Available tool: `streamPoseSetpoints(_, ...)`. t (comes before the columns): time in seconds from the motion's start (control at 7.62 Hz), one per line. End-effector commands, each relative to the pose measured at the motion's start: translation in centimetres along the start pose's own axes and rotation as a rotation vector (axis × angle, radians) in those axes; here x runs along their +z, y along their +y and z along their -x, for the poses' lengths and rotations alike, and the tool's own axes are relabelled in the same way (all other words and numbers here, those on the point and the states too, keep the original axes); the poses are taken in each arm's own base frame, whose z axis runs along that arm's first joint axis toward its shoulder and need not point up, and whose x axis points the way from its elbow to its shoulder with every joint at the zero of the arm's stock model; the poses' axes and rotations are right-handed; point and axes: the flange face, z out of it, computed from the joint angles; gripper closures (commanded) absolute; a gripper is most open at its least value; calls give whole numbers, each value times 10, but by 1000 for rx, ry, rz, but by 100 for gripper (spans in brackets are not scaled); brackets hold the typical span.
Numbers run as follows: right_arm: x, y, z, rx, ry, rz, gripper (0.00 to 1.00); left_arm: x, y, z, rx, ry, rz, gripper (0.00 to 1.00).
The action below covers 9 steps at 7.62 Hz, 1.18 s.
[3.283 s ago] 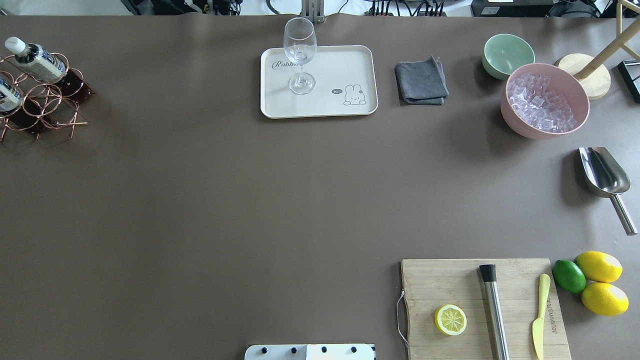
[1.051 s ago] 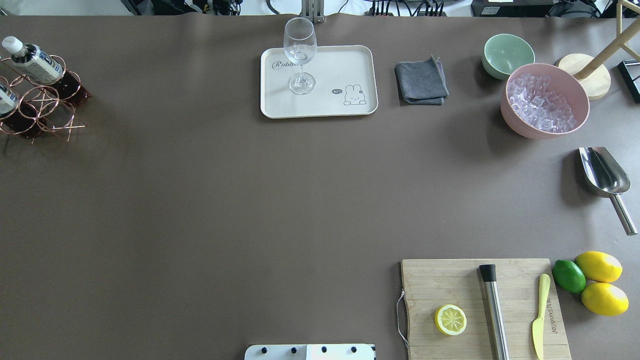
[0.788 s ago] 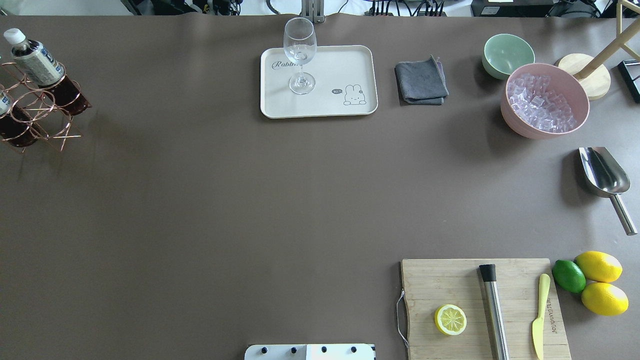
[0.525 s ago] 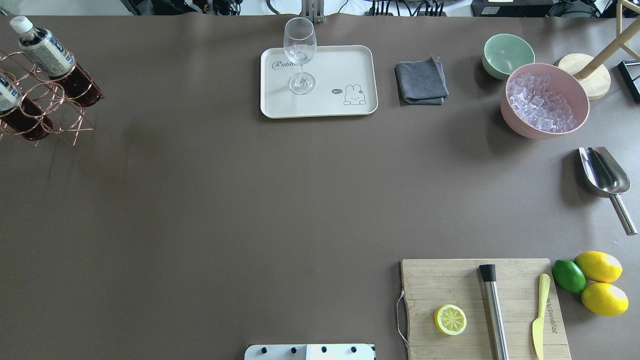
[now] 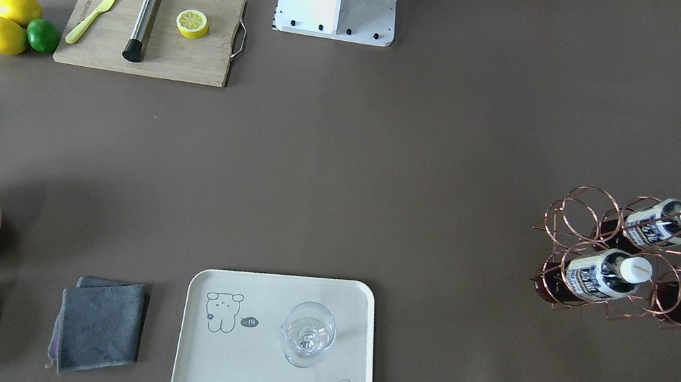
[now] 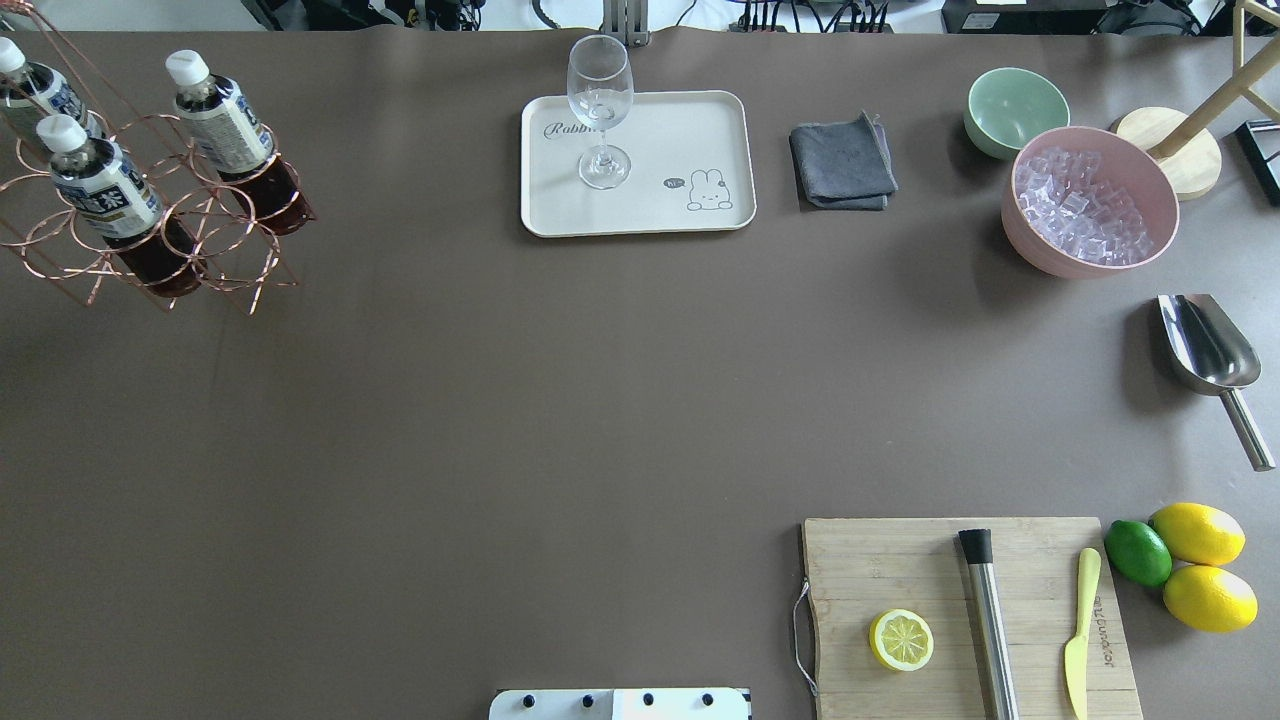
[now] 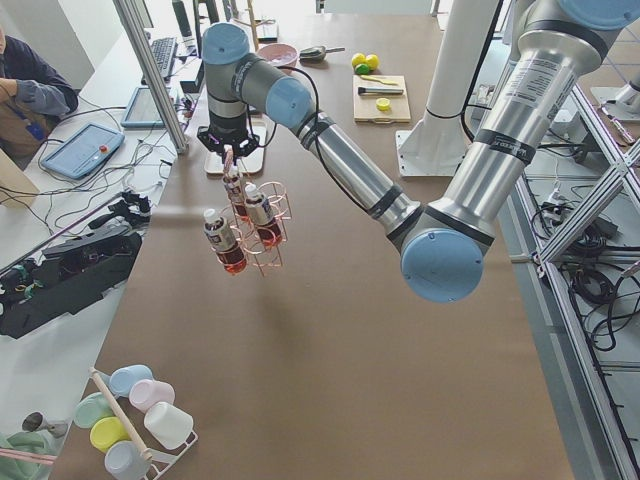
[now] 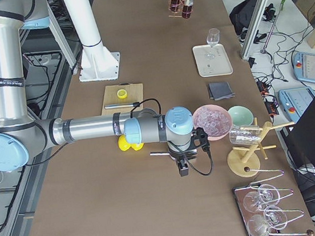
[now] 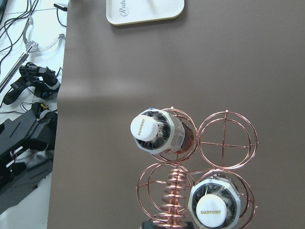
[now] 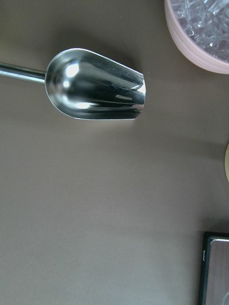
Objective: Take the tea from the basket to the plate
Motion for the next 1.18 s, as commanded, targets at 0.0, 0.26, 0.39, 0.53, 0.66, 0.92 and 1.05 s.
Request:
streamPoseSetpoints(0.0, 16, -24, 13, -43, 28, 37, 0, 28, -122, -24, -2, 9, -27, 100)
streamPoseSetpoints(0.26, 19, -43, 23, -71, 31, 39, 0, 39, -194, -45, -9, 47, -83, 100)
streamPoseSetpoints(0.39, 16, -59, 38, -117, 54, 13, 0, 43, -227, -55, -23, 67, -109, 100)
streamPoseSetpoints(0.53, 6, -74, 64, -149, 67, -16, 0, 53, -256, -69, -42, 94, -124, 100)
streamPoseSetpoints(0.66, -9, -84, 106, -234, 69, -52, 0, 61, -290, -85, -42, 88, -124, 100)
streamPoseSetpoints(0.92, -21, -123, 201, -309, 25, -142, 0, 62, -363, -119, -47, 98, -79, 100)
streamPoseSetpoints(1.05, -18, -124, 230, -341, -70, -202, 0, 63, -390, -135, -44, 103, -58, 100)
